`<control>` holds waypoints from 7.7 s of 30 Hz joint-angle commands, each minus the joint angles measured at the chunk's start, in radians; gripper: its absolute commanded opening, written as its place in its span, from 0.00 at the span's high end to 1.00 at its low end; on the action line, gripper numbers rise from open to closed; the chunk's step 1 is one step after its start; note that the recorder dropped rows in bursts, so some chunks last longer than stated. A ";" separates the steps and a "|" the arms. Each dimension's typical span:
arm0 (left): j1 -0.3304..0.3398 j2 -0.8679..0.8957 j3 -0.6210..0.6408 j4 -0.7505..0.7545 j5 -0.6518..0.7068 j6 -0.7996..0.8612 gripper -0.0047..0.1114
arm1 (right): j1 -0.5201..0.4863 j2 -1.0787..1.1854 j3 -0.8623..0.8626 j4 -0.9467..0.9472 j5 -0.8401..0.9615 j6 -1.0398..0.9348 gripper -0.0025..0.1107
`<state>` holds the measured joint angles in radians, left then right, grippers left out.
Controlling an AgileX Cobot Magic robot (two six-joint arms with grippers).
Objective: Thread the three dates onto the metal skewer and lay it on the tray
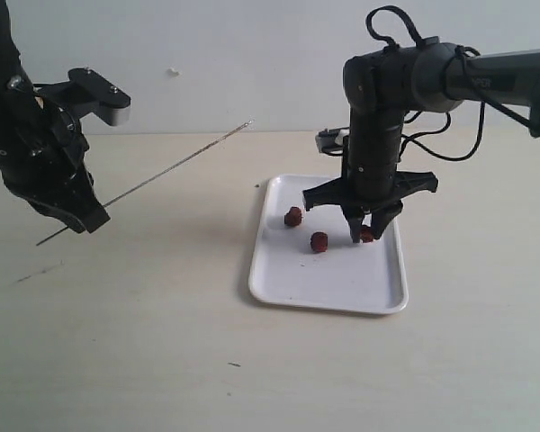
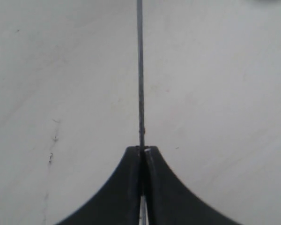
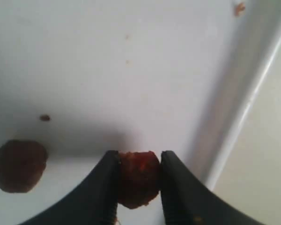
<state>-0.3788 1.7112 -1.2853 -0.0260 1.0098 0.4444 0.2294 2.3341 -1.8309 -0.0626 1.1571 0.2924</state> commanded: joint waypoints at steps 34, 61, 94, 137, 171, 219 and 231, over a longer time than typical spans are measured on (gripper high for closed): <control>-0.001 0.201 0.002 -0.439 -0.190 0.120 0.96 | -0.214 -0.042 0.000 1.184 -0.456 -0.615 0.72; -0.044 0.201 0.002 -0.538 -0.230 0.108 0.96 | -0.214 -0.040 0.000 1.184 -0.450 -0.631 0.72; -0.044 0.201 0.002 -0.538 -0.233 0.149 0.96 | -0.214 -0.040 0.000 1.184 -0.410 -0.631 0.72; -0.077 0.259 0.002 -0.910 -0.602 0.374 0.96 | -0.148 -0.040 0.000 1.185 -0.247 -0.694 0.72; 0.158 0.126 0.002 -0.601 -0.241 0.210 0.96 | -0.085 -0.151 0.000 0.416 0.009 -1.040 0.36; 0.158 0.128 0.002 -0.578 -0.229 0.210 0.96 | 0.095 0.004 0.000 0.063 -0.075 -1.171 0.41; 0.158 0.128 0.002 -0.578 -0.229 0.210 0.96 | 0.095 0.004 0.000 0.063 -0.074 -1.174 0.45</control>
<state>-0.2221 1.8476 -1.2853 -0.6072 0.7761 0.6611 0.3251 2.3400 -1.8309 0.0000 1.0823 -0.8718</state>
